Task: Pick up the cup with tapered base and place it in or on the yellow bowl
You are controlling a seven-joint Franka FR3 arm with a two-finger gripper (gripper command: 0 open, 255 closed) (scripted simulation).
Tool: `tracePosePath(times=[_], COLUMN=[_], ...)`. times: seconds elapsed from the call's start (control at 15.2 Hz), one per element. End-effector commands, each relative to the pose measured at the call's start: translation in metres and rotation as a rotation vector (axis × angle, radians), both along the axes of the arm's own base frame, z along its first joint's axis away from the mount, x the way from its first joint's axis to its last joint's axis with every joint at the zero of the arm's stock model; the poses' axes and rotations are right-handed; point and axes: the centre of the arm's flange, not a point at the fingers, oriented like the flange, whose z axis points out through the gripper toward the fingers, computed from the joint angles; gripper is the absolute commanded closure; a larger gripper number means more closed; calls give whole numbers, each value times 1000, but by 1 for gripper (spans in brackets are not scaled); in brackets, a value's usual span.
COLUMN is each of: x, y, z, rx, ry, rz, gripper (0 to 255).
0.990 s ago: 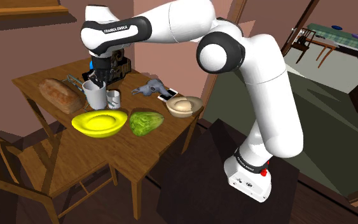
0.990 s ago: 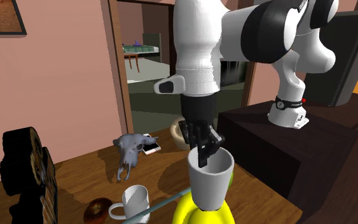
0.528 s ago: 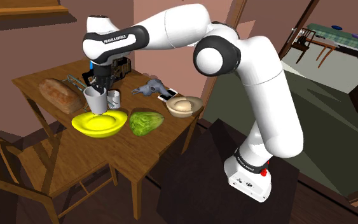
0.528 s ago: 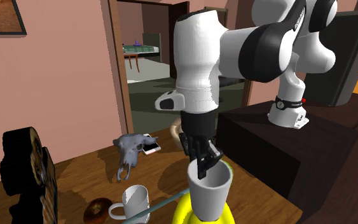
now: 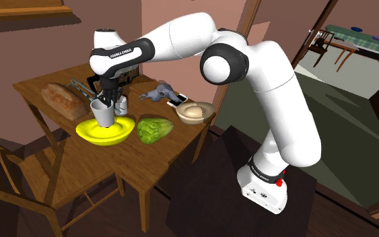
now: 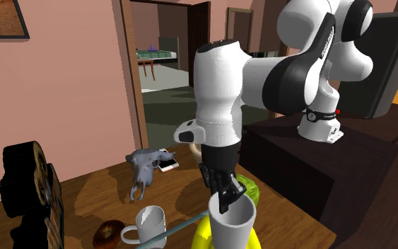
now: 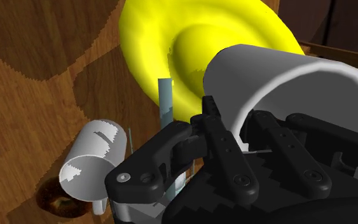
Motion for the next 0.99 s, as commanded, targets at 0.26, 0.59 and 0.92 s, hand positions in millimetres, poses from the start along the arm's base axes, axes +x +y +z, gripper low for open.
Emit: tracePosePath(times=[0.26,0.59,0.92], x=[0,0,0], y=[-1,-1,-1], z=[-15,-15,-15], rx=[0,0,0], ry=[-1,-1,-1], rz=[0,0,0], gripper=[255,255,0])
